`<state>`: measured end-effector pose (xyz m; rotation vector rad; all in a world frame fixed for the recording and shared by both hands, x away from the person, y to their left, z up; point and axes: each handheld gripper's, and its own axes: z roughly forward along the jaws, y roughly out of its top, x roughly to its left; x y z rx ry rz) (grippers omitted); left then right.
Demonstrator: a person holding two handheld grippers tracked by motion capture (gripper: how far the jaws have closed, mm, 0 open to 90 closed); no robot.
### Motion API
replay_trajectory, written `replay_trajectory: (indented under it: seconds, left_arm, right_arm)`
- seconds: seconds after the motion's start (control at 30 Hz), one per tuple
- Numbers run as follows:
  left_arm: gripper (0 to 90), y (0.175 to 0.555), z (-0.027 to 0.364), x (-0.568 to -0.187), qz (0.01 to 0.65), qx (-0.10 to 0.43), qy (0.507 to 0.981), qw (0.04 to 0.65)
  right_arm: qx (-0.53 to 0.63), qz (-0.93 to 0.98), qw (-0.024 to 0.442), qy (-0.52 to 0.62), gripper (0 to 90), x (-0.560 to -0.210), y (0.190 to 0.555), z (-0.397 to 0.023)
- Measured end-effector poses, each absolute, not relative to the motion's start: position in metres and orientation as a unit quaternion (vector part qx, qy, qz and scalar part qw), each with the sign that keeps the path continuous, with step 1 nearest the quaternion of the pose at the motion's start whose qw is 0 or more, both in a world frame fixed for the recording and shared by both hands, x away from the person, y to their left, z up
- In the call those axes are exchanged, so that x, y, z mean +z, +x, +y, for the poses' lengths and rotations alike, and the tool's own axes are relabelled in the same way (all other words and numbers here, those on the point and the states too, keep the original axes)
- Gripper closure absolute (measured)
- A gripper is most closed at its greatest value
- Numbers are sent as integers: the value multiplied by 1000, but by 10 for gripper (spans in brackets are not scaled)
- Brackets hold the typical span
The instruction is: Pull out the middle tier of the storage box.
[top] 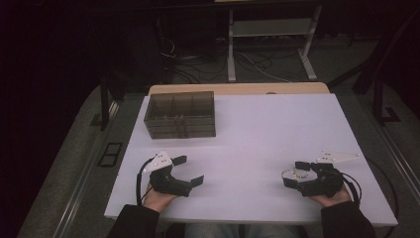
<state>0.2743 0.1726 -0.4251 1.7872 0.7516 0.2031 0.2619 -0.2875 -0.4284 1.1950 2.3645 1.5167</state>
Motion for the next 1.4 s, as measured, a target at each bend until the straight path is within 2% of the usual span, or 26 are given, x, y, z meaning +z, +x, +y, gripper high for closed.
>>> replay_trajectory:
  seconds: [0.83,1.4]
  left_arm:
    - [0,271,172,-421,314,92,769,549]
    - [0,279,168,-402,331,83,773,534]
  right_arm:
    - [491,780,46,386,101,-427,259,-288]
    - [485,783,44,387,101,-428,258,-288]
